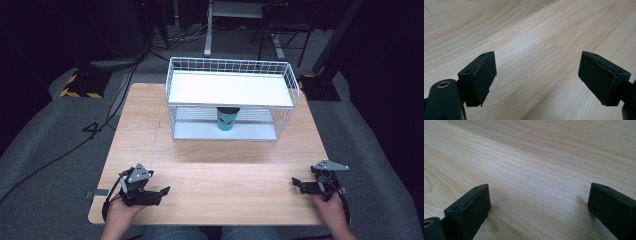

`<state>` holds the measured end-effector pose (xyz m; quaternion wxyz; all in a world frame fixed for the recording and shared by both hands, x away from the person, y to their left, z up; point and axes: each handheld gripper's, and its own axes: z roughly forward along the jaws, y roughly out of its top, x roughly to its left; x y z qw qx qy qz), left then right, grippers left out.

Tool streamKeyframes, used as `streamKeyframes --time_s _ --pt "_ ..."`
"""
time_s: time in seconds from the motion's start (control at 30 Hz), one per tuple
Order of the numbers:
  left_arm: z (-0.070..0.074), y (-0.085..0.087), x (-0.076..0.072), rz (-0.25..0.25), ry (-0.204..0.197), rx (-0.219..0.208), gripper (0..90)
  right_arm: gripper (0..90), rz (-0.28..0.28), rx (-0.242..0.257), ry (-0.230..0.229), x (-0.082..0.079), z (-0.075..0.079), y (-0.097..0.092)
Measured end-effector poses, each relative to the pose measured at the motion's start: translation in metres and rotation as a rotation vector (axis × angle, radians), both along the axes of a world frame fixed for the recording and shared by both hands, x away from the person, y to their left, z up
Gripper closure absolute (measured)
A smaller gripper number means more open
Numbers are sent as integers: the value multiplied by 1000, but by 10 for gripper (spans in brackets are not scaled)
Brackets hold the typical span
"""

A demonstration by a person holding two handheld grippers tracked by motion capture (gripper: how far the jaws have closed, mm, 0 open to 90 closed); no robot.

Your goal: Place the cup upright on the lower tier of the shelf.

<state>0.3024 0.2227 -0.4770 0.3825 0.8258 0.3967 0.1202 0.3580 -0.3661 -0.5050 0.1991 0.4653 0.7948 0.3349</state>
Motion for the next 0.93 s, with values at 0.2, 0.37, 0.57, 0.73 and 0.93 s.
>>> streamKeyframes --time_s 0.2,0.37,0.57,0.73,0.93 --pt "-12 3 3 -1 51 48 157 49 0 -1 0 0 0 0" --pt "-18 4 6 8 58 64 155 49 0 -1 0 0 0 0" --pt "-22 6 8 20 36 97 149 49 0 -1 0 0 0 0" --pt "-27 7 9 26 -5 111 117 49 0 -1 0 0 0 0" --pt "-27 7 9 26 -4 115 109 49 0 -1 0 0 0 0"
